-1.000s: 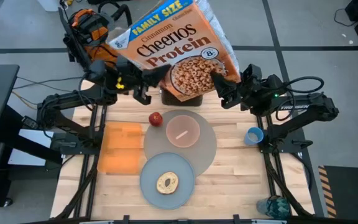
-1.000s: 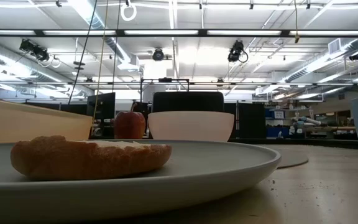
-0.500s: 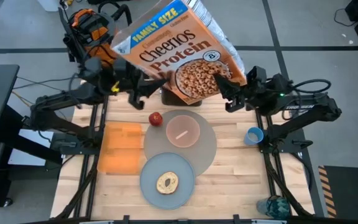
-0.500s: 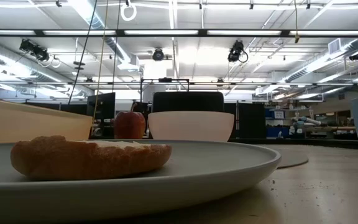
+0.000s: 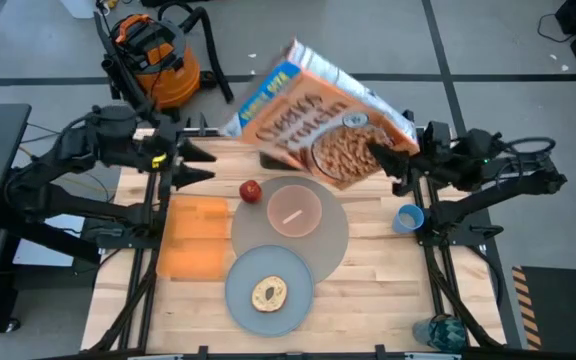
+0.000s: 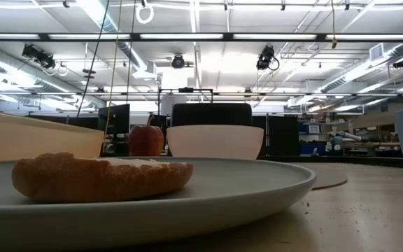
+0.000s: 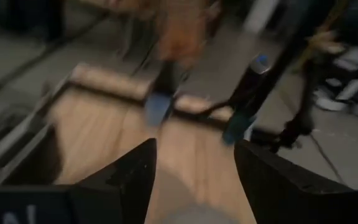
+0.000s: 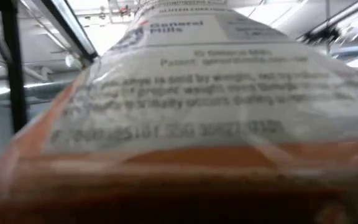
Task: Arrange a breakfast setting
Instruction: Pour the cereal into the peach bowl
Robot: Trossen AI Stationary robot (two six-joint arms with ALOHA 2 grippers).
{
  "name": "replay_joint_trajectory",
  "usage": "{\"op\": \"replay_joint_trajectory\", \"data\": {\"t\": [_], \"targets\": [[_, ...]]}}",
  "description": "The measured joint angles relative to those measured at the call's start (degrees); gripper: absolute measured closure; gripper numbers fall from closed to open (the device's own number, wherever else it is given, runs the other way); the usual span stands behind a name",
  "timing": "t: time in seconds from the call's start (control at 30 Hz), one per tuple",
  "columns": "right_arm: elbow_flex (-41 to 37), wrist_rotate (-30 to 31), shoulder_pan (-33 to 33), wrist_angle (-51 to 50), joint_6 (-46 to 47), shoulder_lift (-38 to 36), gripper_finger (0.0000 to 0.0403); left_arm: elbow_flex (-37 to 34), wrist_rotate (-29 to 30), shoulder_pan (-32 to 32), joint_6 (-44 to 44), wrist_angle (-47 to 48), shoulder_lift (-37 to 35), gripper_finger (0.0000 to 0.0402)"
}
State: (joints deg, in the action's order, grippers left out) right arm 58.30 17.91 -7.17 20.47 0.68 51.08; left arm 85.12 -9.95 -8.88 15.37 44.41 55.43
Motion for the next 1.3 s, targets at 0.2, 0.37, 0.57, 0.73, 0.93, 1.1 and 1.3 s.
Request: {"op": "replay_joint_trajectory", "data": {"t": [0.2,0.37,0.57,0.73,0.93,1.1,1.3], "targets": [[-12.45,1.20,-1.21,-3.35,6.66,-10.96,0.0199,-0.02,14.57,3.01,11.26,14.95,-1.06,0.0182],[-18.29,0.79,-2.07,-15.88,11.36,-20.68,0.0199,-1.94,30.05,5.96,19.68,14.96,-0.80,0.0182],[-19.84,0.19,-3.36,-31.48,12.64,-28.08,0.0198,-8.78,41.27,6.16,24.79,6.45,0.30,0.0182],[-19.84,0.20,-3.31,-41.51,11.24,-30.32,0.0198,-17.53,41.55,6.56,29.56,-3.54,1.61,0.0182],[-19.84,-1.14,-3.33,-48.70,9.45,-30.43,0.0198,-28.42,41.60,8.93,33.23,-17.33,1.94,0.0182],[-19.82,-1.50,-3.31,-51.00,6.38,-27.71,0.0198,-34.87,41.57,10.42,34.33,-25.42,1.94,0.0182],[-17.81,-1.55,-2.53,-52.64,2.75,-21.73,0.0199,-37.59,41.61,11.92,33.95,-27.85,1.94,0.0182]]}}
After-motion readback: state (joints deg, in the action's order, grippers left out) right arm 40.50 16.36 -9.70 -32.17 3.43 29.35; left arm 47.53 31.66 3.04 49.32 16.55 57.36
